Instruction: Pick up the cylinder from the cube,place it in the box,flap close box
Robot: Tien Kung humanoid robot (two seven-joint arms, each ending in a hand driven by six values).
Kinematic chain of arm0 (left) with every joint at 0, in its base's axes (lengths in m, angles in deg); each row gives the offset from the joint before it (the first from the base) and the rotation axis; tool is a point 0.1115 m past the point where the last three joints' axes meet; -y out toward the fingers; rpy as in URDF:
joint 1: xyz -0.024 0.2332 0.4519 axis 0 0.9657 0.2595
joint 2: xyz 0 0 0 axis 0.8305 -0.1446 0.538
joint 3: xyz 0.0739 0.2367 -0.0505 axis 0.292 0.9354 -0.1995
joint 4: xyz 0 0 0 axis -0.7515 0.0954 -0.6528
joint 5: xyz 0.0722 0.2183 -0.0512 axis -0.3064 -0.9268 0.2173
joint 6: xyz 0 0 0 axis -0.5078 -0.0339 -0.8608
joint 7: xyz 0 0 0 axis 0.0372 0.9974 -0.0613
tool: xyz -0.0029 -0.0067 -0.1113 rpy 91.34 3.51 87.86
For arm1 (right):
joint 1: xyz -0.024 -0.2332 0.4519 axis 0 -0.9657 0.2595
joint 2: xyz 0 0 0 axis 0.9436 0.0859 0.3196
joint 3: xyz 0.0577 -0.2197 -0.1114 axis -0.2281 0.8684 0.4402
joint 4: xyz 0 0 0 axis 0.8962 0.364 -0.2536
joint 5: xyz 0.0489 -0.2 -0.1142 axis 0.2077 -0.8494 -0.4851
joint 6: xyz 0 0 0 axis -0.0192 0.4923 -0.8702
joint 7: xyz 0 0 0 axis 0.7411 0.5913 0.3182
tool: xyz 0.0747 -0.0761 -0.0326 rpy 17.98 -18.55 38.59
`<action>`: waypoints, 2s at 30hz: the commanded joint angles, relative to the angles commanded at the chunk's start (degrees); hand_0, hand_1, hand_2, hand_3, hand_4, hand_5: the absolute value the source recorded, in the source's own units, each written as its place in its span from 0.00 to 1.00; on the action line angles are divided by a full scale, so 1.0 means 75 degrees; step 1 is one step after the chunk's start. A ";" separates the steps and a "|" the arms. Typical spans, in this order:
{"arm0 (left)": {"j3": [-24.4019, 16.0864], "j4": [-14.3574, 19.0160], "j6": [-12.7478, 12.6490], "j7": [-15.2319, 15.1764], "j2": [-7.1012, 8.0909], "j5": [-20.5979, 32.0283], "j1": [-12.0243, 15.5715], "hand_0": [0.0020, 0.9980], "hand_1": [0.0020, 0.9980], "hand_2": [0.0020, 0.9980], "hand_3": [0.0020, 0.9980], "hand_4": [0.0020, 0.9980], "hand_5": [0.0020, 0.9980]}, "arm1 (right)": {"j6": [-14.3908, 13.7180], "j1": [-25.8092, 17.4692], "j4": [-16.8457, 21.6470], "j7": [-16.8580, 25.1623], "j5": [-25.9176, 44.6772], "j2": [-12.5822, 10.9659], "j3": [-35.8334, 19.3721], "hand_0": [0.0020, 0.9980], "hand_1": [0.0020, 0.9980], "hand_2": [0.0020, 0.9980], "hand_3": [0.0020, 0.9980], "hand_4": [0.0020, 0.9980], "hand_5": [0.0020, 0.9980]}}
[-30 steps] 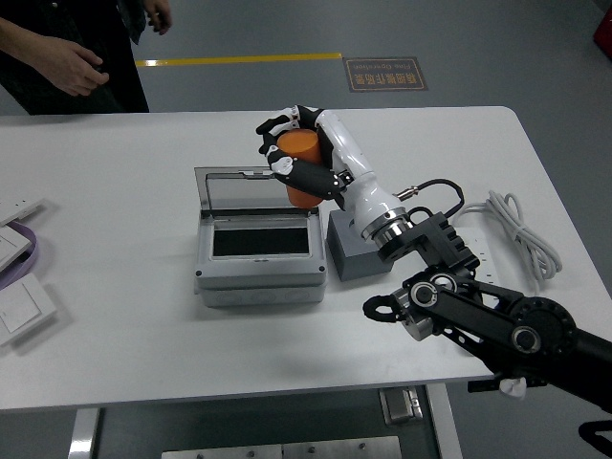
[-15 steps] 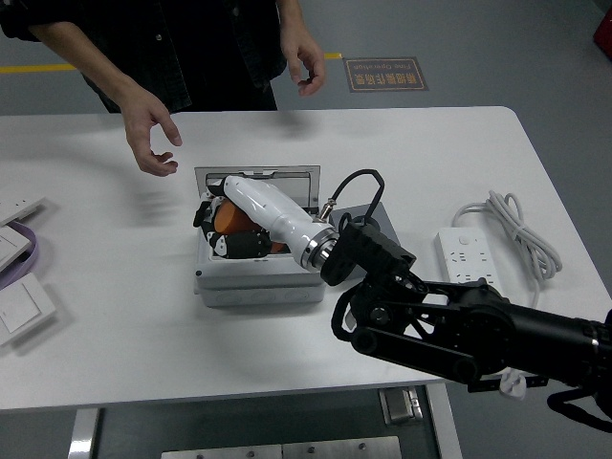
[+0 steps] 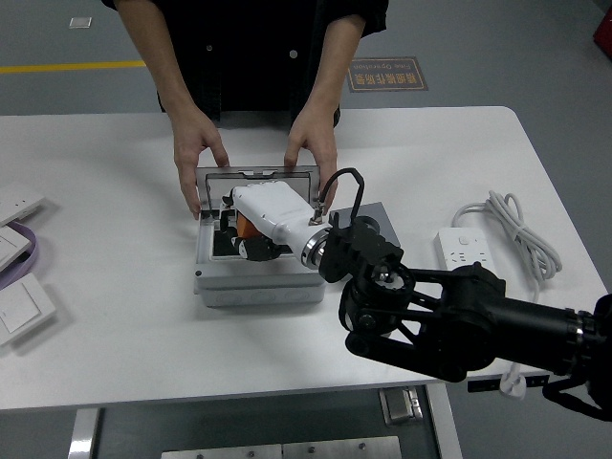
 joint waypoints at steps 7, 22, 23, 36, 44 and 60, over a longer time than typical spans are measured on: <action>0.0036 0.0000 0.0002 0.0001 -0.0003 0.0020 -0.0014 0.59 0.58 0.55 0.62 0.69 0.25 | -0.0038 -0.0019 -0.0150 -0.0128 -0.0168 0.0034 0.0035 0.80 0.72 0.76 0.70 0.37 0.20; 0.0048 -0.0009 0.0009 0.0002 0.0033 -0.0033 -0.0109 0.59 0.58 0.55 0.62 0.69 0.25 | -0.0109 -0.0116 -0.0345 0.0134 0.0095 0.0002 0.0051 0.93 0.83 0.85 0.88 0.74 0.29; 0.0050 -0.0011 0.0009 0.0001 0.0033 -0.0029 -0.0110 0.59 0.58 0.55 0.62 0.69 0.25 | -0.0128 -0.0132 -0.0337 0.0171 0.0159 -0.0010 0.0033 0.93 0.83 0.85 0.88 0.74 0.29; -0.0014 -0.0020 0.0018 0.0065 0.0012 -0.0111 -0.0032 0.59 0.58 0.55 0.62 0.68 0.25 | -0.1076 -0.0526 0.1103 0.1758 0.3084 -0.0784 -0.0856 0.91 0.81 0.83 0.88 0.82 0.30; -0.0031 -0.0033 0.0043 0.0072 0.0047 -0.0174 -0.0063 0.59 0.58 0.55 0.62 0.68 0.25 | -0.1312 -0.0127 0.1098 0.2063 0.4440 -0.0865 -0.0761 0.88 0.78 0.78 0.83 0.78 0.28; 0.0014 -0.0014 0.0028 0.0071 0.0052 -0.0132 -0.0098 0.59 0.58 0.55 0.62 0.66 0.24 | -0.1211 0.0723 -0.0287 0.2161 0.5048 -0.1019 -0.0342 0.83 0.73 0.72 0.78 0.82 0.35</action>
